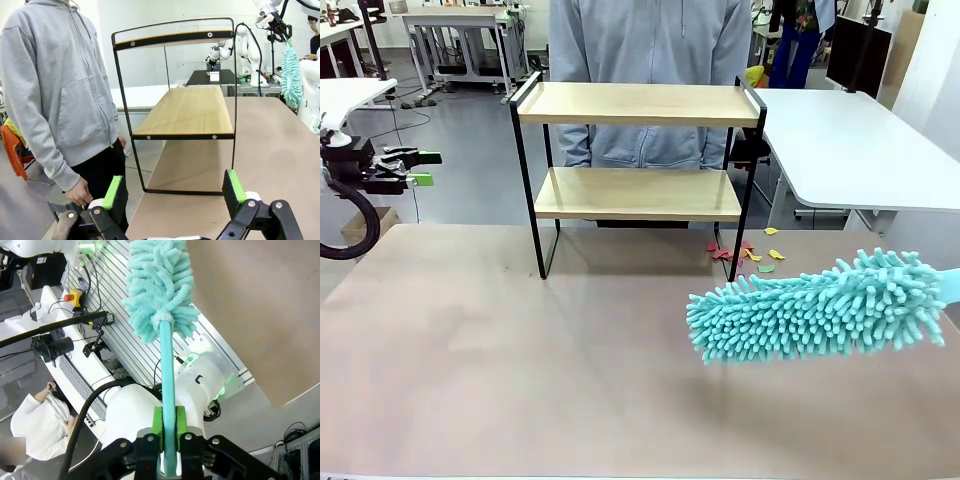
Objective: Clean the shelf.
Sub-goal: Hand the Duster back to the human.
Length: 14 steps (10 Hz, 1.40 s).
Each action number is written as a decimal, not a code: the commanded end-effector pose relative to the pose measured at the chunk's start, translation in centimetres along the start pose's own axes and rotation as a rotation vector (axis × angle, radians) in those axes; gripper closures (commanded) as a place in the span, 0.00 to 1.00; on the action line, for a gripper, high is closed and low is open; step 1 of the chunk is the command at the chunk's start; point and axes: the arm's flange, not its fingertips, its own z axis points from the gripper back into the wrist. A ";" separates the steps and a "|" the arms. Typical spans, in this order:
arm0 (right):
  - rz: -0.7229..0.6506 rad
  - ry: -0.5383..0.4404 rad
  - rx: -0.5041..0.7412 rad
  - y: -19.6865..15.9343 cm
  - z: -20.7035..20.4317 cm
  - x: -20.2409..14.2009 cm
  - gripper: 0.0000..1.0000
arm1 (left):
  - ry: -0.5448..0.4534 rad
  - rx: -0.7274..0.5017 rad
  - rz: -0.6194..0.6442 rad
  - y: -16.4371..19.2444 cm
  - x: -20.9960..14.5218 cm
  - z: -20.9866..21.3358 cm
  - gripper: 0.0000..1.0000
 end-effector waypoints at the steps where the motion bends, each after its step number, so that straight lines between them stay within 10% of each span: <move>1: 0.002 -0.008 0.002 0.2 0.1 -0.1 0.87 | 0.001 -0.002 -0.003 -0.1 0.2 0.0 0.00; 8: 0.044 -0.032 -0.048 -2.0 2.4 2.2 0.87 | 0.004 -0.004 0.011 -2.0 1.5 -0.9 0.00; 14: 0.613 -0.079 -0.094 -9.6 4.8 9.1 0.87 | -0.035 0.116 0.128 -15.0 5.2 -5.2 0.00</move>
